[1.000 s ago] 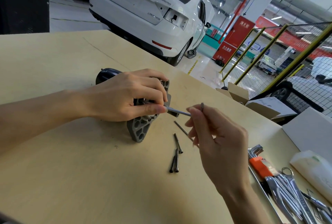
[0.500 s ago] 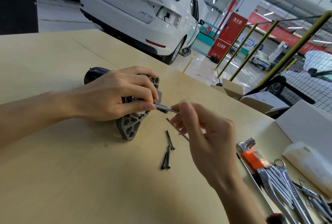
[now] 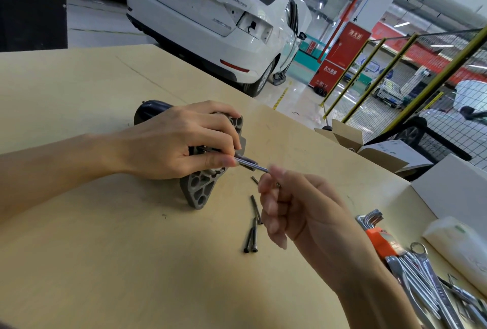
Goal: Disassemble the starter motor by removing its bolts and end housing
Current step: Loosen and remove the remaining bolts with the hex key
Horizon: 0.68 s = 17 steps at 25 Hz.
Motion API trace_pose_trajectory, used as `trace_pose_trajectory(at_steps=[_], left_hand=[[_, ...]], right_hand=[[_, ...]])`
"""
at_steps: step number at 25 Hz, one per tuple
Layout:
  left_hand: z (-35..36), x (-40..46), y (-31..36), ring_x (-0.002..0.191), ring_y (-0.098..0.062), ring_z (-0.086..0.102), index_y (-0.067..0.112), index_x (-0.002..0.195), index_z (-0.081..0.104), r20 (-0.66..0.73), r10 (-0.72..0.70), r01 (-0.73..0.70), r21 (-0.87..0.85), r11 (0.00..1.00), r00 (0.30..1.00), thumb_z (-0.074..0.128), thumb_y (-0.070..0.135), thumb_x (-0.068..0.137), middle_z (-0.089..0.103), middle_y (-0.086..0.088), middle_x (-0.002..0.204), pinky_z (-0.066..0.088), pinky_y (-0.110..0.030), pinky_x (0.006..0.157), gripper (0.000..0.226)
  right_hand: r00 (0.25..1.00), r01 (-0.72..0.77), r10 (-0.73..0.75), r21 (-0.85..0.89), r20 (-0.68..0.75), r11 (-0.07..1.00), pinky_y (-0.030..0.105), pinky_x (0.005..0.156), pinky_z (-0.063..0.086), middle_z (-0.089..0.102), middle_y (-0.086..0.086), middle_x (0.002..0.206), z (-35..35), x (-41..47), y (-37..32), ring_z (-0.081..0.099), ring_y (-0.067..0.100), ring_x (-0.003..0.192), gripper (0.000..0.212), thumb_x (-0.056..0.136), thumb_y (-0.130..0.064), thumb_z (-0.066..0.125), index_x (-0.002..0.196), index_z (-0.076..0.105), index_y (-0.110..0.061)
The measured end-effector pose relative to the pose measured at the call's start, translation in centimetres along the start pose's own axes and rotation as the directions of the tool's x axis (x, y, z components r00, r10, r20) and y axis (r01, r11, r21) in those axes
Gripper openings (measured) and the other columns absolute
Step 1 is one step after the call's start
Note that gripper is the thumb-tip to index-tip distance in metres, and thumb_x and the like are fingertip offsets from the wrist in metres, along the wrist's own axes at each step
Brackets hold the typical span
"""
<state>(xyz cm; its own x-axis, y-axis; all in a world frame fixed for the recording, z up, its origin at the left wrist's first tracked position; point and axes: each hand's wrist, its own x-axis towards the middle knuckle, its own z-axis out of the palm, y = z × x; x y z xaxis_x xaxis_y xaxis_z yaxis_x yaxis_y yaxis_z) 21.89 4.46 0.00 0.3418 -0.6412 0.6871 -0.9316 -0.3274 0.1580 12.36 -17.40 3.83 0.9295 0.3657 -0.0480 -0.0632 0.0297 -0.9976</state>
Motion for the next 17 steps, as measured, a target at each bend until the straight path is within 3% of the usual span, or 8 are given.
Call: trace_pose_trajectory(at_steps=[2, 4, 5, 7, 9, 12, 14, 17], left_hand=[[0.0, 0.0, -0.2, 0.132, -0.027, 0.050, 0.013, 0.089, 0.074, 0.001, -0.003, 0.003, -0.006, 1.000, 1.000, 0.056, 0.033, 0.095, 0.070, 0.002, 0.107, 0.047, -0.048, 0.101, 0.027], [0.1, 0.0, -0.3, 0.132, -0.026, 0.050, 0.013, 0.090, 0.073, 0.001, -0.009, 0.009, -0.011, 1.000, 1.000, 0.057, 0.034, 0.094, 0.069, 0.002, 0.107, 0.048, -0.049, 0.100, 0.026], [0.1, -0.1, -0.3, 0.133, -0.026, 0.050, 0.013, 0.090, 0.073, 0.004, -0.012, 0.012, -0.013, 1.000, 1.000, 0.059, 0.034, 0.093, 0.069, 0.002, 0.107, 0.048, -0.050, 0.100, 0.026], [0.1, -0.1, -0.4, 0.134, -0.026, 0.049, 0.015, 0.088, 0.074, 0.022, -0.017, 0.017, -0.016, 1.000, 1.000, 0.061, 0.036, 0.092, 0.069, 0.003, 0.108, 0.047, -0.051, 0.100, 0.025], [-0.1, -0.1, -0.3, 0.134, -0.026, 0.048, 0.018, 0.085, 0.075, 0.041, -0.014, 0.015, -0.017, 1.000, 0.999, 0.060, 0.038, 0.092, 0.068, 0.004, 0.110, 0.047, -0.051, 0.101, 0.026], [-0.1, 0.0, -0.2, 0.132, -0.026, 0.049, 0.016, 0.084, 0.076, 0.031, -0.018, 0.018, -0.016, 1.000, 0.999, 0.059, 0.036, 0.092, 0.069, 0.002, 0.108, 0.047, -0.049, 0.101, 0.028], [0.0, 0.0, -0.1, 0.130, -0.026, 0.052, 0.014, 0.087, 0.076, 0.004, -0.022, 0.022, -0.010, 1.000, 1.000, 0.058, 0.034, 0.093, 0.070, 0.001, 0.106, 0.047, -0.049, 0.101, 0.028], [0.0, 0.0, 0.1, 0.129, -0.027, 0.053, 0.013, 0.089, 0.076, -0.022, -0.031, 0.031, -0.002, 1.000, 0.999, 0.057, 0.033, 0.093, 0.071, 0.000, 0.104, 0.048, -0.049, 0.100, 0.029]], right_hand=[[0.999, 0.044, -0.043, -0.076, 0.008, 0.996, 0.021, 0.043, 0.046, 0.061, 0.005, 0.060, -0.1, 0.0, 0.0, 0.058, 0.013, 0.049, 0.026, 0.090, -0.024, 0.055, 0.073, 0.071, -0.013], [0.981, 0.174, -0.192, -0.323, -0.023, 0.930, 0.023, 0.050, 0.050, 0.066, 0.004, 0.065, -0.4, 0.0, 0.6, 0.062, 0.014, 0.054, 0.027, 0.098, -0.014, 0.053, 0.078, 0.071, -0.011], [0.945, 0.262, -0.325, -0.528, -0.026, 0.808, 0.023, 0.054, 0.051, 0.068, 0.002, 0.069, -0.7, 0.0, 0.9, 0.063, 0.012, 0.058, 0.025, 0.099, -0.009, 0.052, 0.084, 0.071, -0.012], [0.839, 0.345, -0.538, -0.846, 0.083, 0.407, 0.022, 0.062, 0.051, 0.068, -0.008, 0.077, -1.1, 0.3, 1.6, 0.064, 0.007, 0.070, 0.023, 0.098, -0.006, 0.052, 0.099, 0.072, -0.016], [0.795, 0.345, -0.588, -0.907, 0.146, 0.241, 0.022, 0.067, 0.050, 0.066, -0.010, 0.084, -1.0, 0.7, 2.3, 0.061, 0.002, 0.078, 0.027, 0.095, -0.008, 0.053, 0.111, 0.071, -0.019], [0.799, 0.280, -0.601, -0.866, -0.030, 0.415, 0.018, 0.067, 0.049, 0.067, -0.012, 0.085, -0.5, 0.9, 2.6, 0.065, 0.004, 0.078, 0.024, 0.095, -0.010, 0.059, 0.112, 0.068, -0.024], [0.834, 0.178, -0.511, -0.776, -0.207, 0.605, 0.026, 0.062, 0.051, 0.068, -0.007, 0.078, -0.3, 0.7, 2.3, 0.066, 0.010, 0.070, 0.014, 0.088, -0.034, 0.068, 0.101, 0.067, -0.029], [0.932, 0.049, -0.229, -0.528, -0.281, 0.848, 0.030, 0.046, 0.041, 0.050, 0.002, 0.051, -0.3, 0.4, 1.1, 0.054, 0.017, 0.050, 0.050, 0.081, -0.064, 0.065, 0.067, 0.062, -0.015]])
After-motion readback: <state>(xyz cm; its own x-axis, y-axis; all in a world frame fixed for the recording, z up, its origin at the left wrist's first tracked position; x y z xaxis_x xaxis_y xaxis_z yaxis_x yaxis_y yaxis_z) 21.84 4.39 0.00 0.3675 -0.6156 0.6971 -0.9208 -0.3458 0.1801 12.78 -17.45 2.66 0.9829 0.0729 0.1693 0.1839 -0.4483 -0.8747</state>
